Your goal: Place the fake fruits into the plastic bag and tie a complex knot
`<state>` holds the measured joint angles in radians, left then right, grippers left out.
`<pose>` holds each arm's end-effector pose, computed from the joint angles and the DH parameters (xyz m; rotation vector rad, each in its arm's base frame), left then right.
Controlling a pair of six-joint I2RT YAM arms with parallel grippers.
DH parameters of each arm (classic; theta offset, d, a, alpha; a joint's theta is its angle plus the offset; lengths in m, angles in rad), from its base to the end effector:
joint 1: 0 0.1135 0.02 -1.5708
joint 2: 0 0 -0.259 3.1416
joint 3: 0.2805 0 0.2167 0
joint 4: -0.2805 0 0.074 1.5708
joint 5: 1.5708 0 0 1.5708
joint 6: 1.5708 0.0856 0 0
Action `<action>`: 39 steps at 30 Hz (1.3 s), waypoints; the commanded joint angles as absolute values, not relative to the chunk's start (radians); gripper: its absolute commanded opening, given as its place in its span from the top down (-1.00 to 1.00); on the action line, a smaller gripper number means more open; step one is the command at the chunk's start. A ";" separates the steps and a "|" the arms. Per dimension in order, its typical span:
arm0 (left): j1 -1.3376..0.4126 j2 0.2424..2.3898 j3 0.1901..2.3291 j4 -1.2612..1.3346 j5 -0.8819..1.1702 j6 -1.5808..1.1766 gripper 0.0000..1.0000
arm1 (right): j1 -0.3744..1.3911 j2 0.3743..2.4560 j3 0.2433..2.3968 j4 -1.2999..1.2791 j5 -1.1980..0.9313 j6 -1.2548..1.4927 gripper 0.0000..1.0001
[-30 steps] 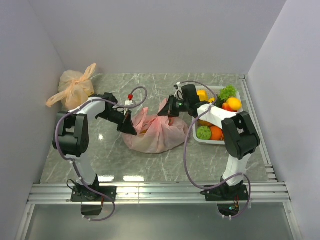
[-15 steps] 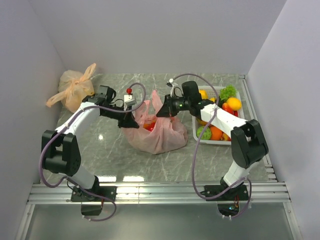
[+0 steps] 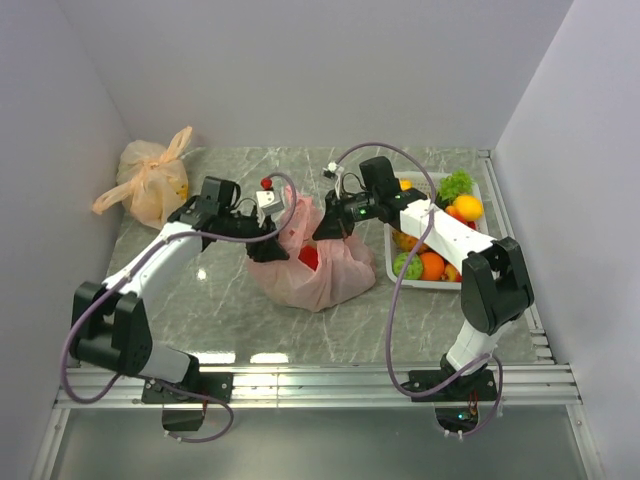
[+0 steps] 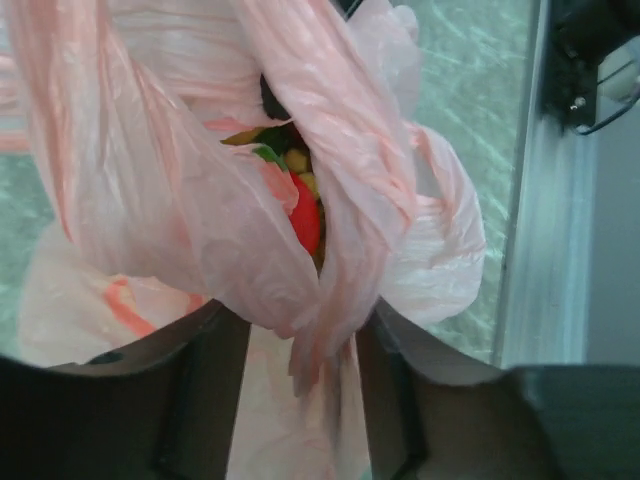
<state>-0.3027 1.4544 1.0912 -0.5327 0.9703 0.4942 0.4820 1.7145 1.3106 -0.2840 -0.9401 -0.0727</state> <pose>0.2484 -0.1516 0.2573 1.2171 1.8522 -1.0705 0.2943 0.2320 0.2641 -1.0855 1.9272 1.2764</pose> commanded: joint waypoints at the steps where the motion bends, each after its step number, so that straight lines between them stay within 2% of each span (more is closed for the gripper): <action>1: -0.304 1.361 1.037 -0.361 0.904 0.371 -0.07 | 0.489 1.690 1.325 -0.295 -1.000 -0.101 1.00; 3: -0.305 1.362 1.032 -0.373 0.911 0.370 -0.09 | 0.488 1.680 1.321 -0.288 -1.006 -0.092 1.00; 4: -0.305 1.365 1.031 -0.376 0.913 0.365 -0.27 | 0.488 1.680 1.316 -0.284 -1.012 -0.089 1.00; 6: -0.305 1.368 1.031 -0.364 0.925 0.353 -0.32 | 0.488 1.672 1.310 -0.285 -1.011 -0.087 1.00; 8: -0.305 1.368 1.025 -0.342 0.927 0.329 -0.60 | 0.488 1.663 1.308 -0.284 -1.017 -0.084 1.00; 10: -0.307 1.370 1.023 -0.302 0.931 0.310 -0.61 | 0.488 1.657 1.299 -0.278 -1.020 -0.077 1.00; 11: -0.308 1.380 1.026 -0.299 0.936 0.304 -0.57 | 0.486 1.648 1.295 -0.270 -1.025 -0.072 1.00; 12: -0.310 1.382 1.029 -0.293 0.942 0.298 -0.34 | 0.488 1.643 1.292 -0.272 -1.020 -0.074 1.00; 14: -0.310 1.385 1.043 -0.302 0.957 0.304 -0.05 | 0.488 1.635 1.290 -0.288 -1.006 -0.081 1.00; 15: -0.302 1.382 1.049 -0.317 1.012 0.327 0.22 | 0.486 1.634 1.292 -0.301 -0.982 -0.106 1.00; 18: -0.291 1.356 1.081 -0.466 1.107 0.484 0.75 | 0.488 1.638 1.307 -0.353 -0.912 -0.179 1.00; 21: -0.291 1.344 1.115 -0.647 1.189 0.661 0.99 | 0.488 1.654 1.339 -0.391 -0.873 -0.209 1.00; 23: -0.295 1.374 1.152 -0.809 1.238 0.806 0.99 | 0.488 1.655 1.350 -0.390 -0.871 -0.210 1.00; 27: -0.336 1.472 1.238 -0.965 1.269 0.957 0.99 | 0.505 1.638 1.359 -0.388 -0.906 -0.245 1.00; 35: -0.354 1.635 1.335 -0.802 1.244 0.756 0.99 | 0.537 1.640 1.411 -0.598 -1.064 -0.507 1.00; 37: -0.354 1.641 1.335 -0.805 1.250 0.765 0.99 | 0.537 1.637 1.419 -0.643 -1.075 -0.558 0.88; 39: -0.354 1.640 1.321 -0.798 1.250 0.756 0.99 | 0.537 1.641 1.440 -0.737 -1.095 -0.664 0.59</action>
